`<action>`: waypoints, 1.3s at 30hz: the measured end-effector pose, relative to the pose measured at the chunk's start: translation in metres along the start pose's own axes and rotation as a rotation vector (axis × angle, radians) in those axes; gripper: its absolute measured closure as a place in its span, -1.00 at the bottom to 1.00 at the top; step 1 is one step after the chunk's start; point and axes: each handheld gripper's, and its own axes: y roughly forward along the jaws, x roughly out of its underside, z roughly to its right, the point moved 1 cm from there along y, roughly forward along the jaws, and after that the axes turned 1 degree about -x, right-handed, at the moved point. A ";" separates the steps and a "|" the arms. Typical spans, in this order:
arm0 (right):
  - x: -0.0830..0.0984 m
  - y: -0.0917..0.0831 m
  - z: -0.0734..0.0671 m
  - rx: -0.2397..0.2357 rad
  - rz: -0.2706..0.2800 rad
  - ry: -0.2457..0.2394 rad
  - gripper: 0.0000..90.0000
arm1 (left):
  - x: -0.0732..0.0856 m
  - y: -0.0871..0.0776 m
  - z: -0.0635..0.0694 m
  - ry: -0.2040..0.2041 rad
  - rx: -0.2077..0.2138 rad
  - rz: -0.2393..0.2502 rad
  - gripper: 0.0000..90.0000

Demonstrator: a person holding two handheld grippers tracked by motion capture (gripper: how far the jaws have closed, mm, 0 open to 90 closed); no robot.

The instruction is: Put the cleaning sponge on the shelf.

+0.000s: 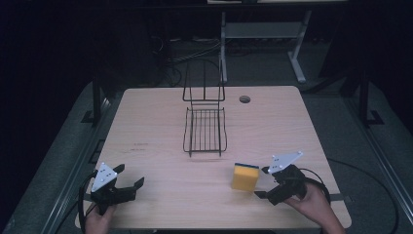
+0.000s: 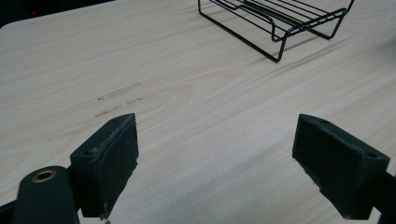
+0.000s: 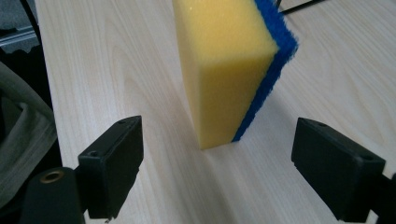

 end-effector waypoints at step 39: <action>-0.019 0.031 0.007 -0.040 -0.001 -0.049 -0.08 | 0.000 -0.001 0.000 -0.004 0.001 0.004 -0.69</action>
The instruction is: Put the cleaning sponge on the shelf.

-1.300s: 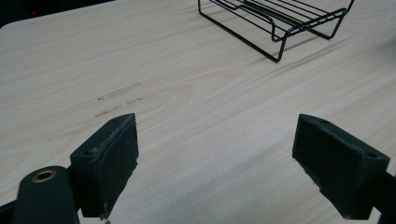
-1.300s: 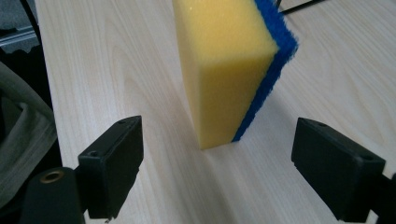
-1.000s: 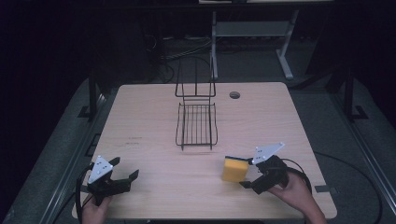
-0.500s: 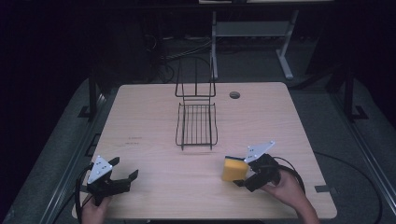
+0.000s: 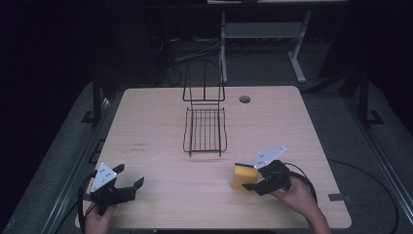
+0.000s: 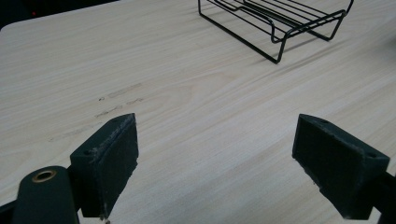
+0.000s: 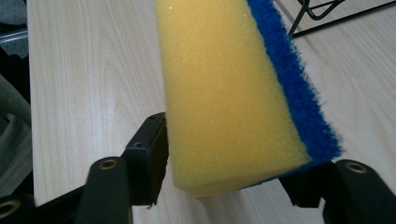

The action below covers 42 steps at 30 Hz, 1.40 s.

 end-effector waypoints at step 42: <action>-0.045 -0.005 0.011 -0.046 0.015 -0.065 0.25 | 0.000 -0.002 -0.001 0.001 -0.002 0.002 -0.69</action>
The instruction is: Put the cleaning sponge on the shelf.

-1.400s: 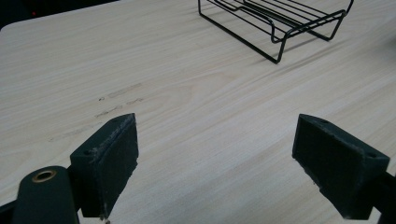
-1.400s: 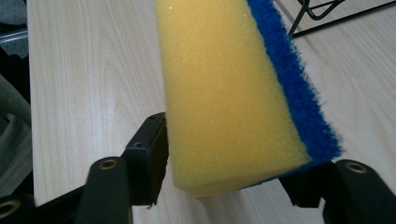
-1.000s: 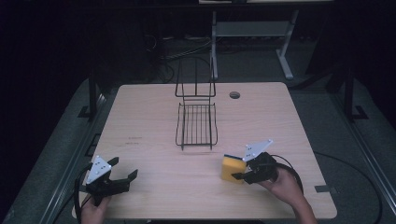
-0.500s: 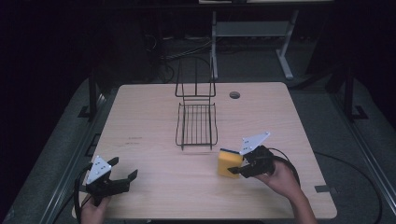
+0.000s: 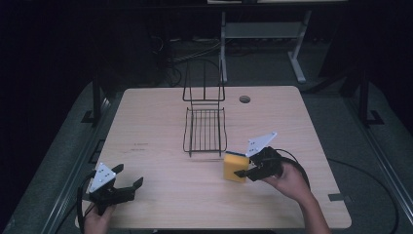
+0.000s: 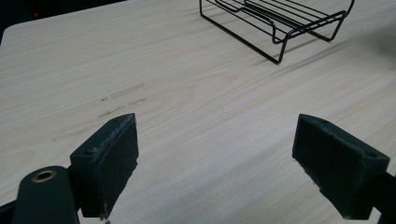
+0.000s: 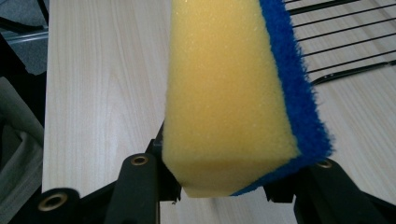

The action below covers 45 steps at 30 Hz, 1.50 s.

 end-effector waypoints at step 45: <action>-0.059 0.008 0.040 -0.003 0.008 -0.076 0.25 | -0.001 0.001 0.000 -0.003 0.001 0.000 -0.69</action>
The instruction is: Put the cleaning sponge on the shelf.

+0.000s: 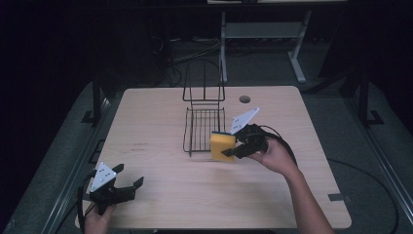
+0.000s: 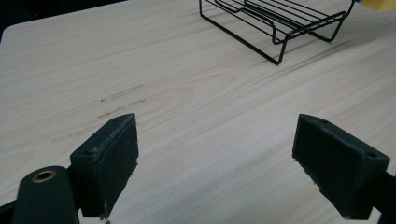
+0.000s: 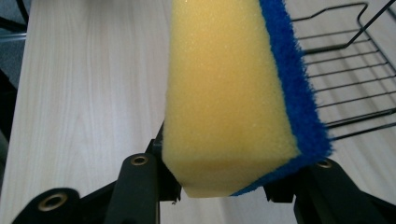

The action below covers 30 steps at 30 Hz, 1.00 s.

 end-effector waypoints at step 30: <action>-0.023 0.019 0.047 -0.028 0.024 0.059 0.25 | 0.000 -0.001 0.000 0.000 0.000 0.002 -0.69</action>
